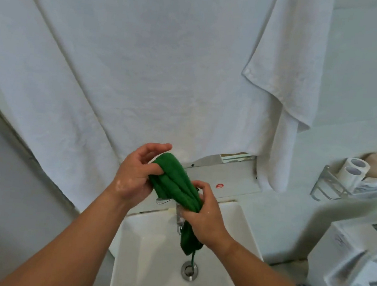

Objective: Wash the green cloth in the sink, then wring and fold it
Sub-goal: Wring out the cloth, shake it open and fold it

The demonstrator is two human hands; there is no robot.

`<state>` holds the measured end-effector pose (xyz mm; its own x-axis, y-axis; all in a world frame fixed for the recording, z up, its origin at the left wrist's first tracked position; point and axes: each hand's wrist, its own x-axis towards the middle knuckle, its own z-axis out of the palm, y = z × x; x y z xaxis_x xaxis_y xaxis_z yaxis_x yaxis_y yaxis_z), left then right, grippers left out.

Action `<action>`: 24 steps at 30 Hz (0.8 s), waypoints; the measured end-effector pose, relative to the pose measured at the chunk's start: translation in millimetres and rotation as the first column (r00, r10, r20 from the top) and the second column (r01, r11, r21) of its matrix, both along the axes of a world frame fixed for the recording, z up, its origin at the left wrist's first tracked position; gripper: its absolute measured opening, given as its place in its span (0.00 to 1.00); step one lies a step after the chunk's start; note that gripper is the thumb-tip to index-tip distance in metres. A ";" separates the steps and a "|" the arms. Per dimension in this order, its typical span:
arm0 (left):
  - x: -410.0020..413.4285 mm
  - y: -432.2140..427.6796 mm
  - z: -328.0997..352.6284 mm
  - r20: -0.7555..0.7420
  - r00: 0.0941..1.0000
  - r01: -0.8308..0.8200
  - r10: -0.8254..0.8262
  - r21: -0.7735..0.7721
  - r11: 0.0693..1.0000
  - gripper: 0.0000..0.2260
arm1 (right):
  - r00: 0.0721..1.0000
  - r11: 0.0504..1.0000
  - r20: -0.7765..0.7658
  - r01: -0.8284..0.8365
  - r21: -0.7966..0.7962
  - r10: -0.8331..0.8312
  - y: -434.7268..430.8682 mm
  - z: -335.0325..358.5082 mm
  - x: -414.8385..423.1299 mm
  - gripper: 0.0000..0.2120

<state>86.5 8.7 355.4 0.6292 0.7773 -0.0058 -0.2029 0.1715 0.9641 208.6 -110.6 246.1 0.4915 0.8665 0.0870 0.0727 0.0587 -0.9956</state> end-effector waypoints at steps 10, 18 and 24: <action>-59.1 -12.4 -129.6 -0.249 0.952 0.146 -0.178 -0.141 0.979 0.27 | 0.873 0.957 0.413 -0.176 -0.230 0.260 5.8 42.9 25.8 0.21; -13.2 -48.2 -97.3 0.032 0.950 0.309 -0.310 0.049 0.950 0.40 | 0.966 0.963 0.013 -0.258 -0.077 0.259 12.6 69.2 15.1 0.28; 15.2 -67.7 -106.4 0.214 0.964 0.183 -0.156 -0.114 0.976 0.36 | 0.913 0.992 -0.408 0.049 0.116 0.002 26.6 48.1 -5.0 0.27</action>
<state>101.7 -59.0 248.9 0.7501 0.6601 0.0403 -0.3488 0.3430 0.8722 203.6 -84.0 294.3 0.5268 0.8497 -0.0212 -0.3338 0.1839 -0.9245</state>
